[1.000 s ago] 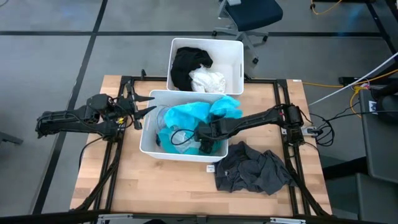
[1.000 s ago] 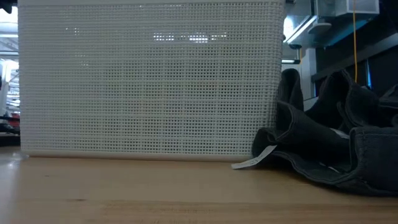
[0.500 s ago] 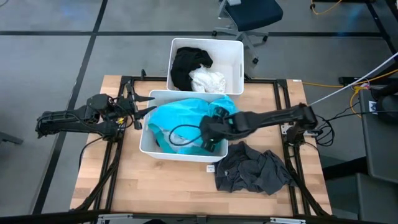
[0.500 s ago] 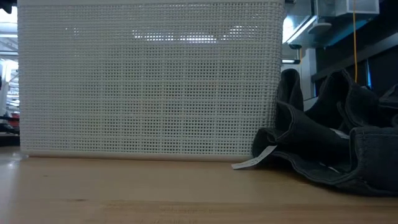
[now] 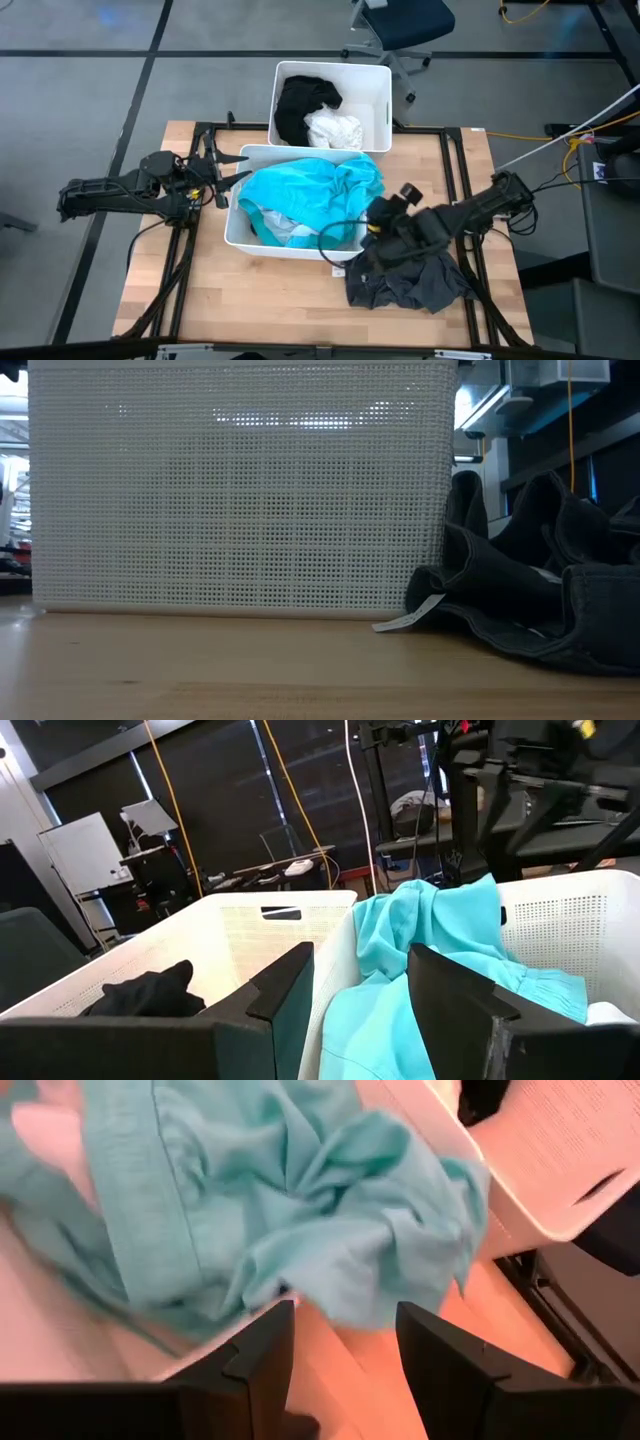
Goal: Sort clothes
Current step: Put the light blue shorts into the bottom white bin
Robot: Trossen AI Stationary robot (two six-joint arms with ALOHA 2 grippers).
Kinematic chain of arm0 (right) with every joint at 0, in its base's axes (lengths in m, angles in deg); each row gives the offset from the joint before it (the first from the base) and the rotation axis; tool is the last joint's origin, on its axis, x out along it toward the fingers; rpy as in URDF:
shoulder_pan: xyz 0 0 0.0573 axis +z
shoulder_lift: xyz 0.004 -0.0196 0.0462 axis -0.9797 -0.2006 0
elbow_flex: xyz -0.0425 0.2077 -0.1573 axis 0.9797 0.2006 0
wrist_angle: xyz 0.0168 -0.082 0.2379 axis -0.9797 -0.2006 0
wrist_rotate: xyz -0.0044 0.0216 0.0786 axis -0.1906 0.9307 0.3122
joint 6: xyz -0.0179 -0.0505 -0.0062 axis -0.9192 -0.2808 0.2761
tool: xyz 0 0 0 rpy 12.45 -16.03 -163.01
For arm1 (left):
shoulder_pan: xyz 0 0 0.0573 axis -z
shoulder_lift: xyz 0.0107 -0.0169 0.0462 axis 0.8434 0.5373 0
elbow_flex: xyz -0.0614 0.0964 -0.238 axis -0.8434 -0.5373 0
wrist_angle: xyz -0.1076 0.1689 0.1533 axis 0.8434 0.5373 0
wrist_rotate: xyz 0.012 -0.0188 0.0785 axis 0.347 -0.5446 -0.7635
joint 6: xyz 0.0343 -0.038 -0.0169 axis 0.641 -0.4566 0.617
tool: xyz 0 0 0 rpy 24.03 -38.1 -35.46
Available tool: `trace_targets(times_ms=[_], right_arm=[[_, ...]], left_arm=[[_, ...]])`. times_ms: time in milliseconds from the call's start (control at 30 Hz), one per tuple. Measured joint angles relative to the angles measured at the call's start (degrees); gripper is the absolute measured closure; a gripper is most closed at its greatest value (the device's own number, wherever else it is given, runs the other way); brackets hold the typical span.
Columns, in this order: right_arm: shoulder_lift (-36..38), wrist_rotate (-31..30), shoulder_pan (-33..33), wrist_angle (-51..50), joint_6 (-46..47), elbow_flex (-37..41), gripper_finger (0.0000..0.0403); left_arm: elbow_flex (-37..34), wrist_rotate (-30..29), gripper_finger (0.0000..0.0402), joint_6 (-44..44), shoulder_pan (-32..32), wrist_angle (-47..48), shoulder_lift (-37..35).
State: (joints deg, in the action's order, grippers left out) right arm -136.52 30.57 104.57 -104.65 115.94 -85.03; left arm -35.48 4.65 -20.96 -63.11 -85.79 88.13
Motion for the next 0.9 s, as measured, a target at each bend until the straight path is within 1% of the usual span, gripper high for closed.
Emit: trace_targets(times_ms=[67,133,200,367,433,533,633,700,800,900], right_arm=[[2.31,-0.94,2.46,0.46,1.49,2.65,0.0224],[3.31,-1.65,3.43,0.01,5.83,4.45,0.0224],[4.02,-0.88,4.65,-0.1,8.37,7.95,0.0224],[4.23,0.02,5.01,0.68,13.07,17.23,0.0224],[4.22,-0.19,4.86,4.47,13.12,21.23,0.0224],[4.17,-1.99,3.71,11.36,10.58,25.51,0.0224],[4.17,-3.39,1.99,15.69,6.44,27.44,0.0224],[4.17,-5.58,0.75,16.56,4.29,27.43,0.0224],[4.17,-10.59,-1.22,15.87,1.67,26.48,0.0224],[4.19,-14.87,-3.0,15.5,-2.98,24.95,0.0224]], left_arm=[[0.0,0.01,0.0251,-0.09,-0.01,0.0,0.0],[0.01,-0.01,0.0251,0.01,-0.01,-0.17,0.0],[0.0,0.01,0.0251,-0.01,0.01,-0.19,0.0],[0.0,0.0,0.0251,-0.08,0.0,-0.38,0.0],[0.01,-0.01,0.0251,-0.12,-0.01,-0.41,0.0],[0.01,0.01,0.0251,0.0,0.0,-0.49,0.0],[-0.01,-0.01,0.0251,0.01,-0.01,-0.56,0.0],[0.01,0.0,0.0251,0.01,0.0,-0.69,0.0],[0.01,0.01,0.0251,0.01,0.0,-0.64,0.0],[0.0,0.0,0.0251,0.02,0.01,-0.52,0.0]])
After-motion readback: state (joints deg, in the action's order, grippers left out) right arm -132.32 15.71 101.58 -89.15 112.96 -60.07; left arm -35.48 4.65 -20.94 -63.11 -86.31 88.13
